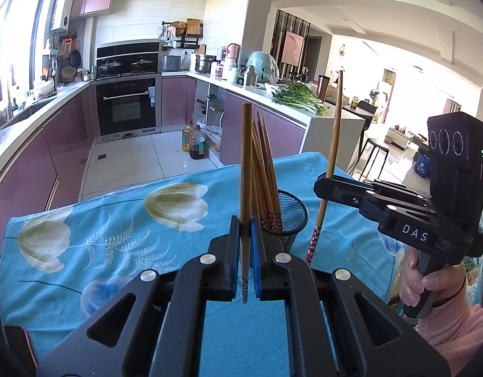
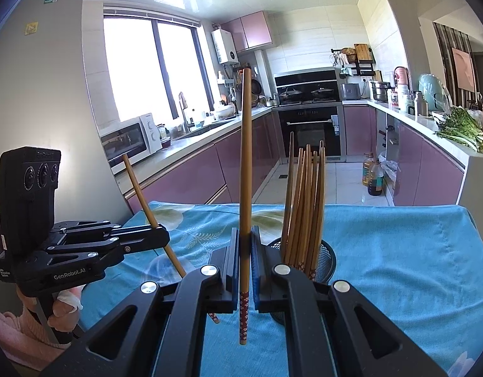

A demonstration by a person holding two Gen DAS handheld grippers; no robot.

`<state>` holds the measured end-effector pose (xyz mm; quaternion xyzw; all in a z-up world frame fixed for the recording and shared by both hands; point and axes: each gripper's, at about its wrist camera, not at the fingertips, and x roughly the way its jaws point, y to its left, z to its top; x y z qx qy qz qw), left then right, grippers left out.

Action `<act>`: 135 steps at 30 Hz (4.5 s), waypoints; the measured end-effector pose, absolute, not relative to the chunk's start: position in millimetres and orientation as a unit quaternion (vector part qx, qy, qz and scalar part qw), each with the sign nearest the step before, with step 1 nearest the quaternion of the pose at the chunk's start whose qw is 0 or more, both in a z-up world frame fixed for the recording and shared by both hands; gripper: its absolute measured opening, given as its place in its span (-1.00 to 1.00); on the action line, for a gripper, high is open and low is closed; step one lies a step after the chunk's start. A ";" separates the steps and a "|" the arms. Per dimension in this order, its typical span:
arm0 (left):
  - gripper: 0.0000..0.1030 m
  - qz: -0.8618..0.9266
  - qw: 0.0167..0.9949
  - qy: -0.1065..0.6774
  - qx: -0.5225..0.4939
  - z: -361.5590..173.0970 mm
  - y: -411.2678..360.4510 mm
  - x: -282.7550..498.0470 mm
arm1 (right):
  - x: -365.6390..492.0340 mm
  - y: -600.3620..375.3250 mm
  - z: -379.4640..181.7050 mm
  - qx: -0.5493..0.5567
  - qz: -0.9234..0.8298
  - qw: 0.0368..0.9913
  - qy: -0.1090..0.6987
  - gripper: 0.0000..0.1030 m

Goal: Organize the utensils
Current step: 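Move the left tool's chopstick over the cup while the right tool follows, then lower both chopsticks into the mesh cup beside the others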

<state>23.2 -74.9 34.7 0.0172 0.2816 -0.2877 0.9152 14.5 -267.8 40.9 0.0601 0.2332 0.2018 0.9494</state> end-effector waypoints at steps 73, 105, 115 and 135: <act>-0.86 -0.351 0.891 0.289 0.002 71.4 -128.8 68.0 | 63.4 -282.7 39.1 0.061 0.171 0.954 0.238 -0.89; -0.86 -0.347 0.884 0.311 0.035 54.9 -142.5 78.8 | 68.0 -282.6 20.4 0.056 0.168 0.949 0.260 -0.89; -0.85 -0.345 0.883 0.314 0.041 49.3 -146.3 80.7 | 68.5 -282.8 10.7 0.056 0.170 0.946 0.272 -0.89; -0.83 -0.328 0.885 0.327 0.039 39.9 -151.3 104.9 | 78.9 -285.9 5.7 0.058 0.178 0.938 0.291 -0.87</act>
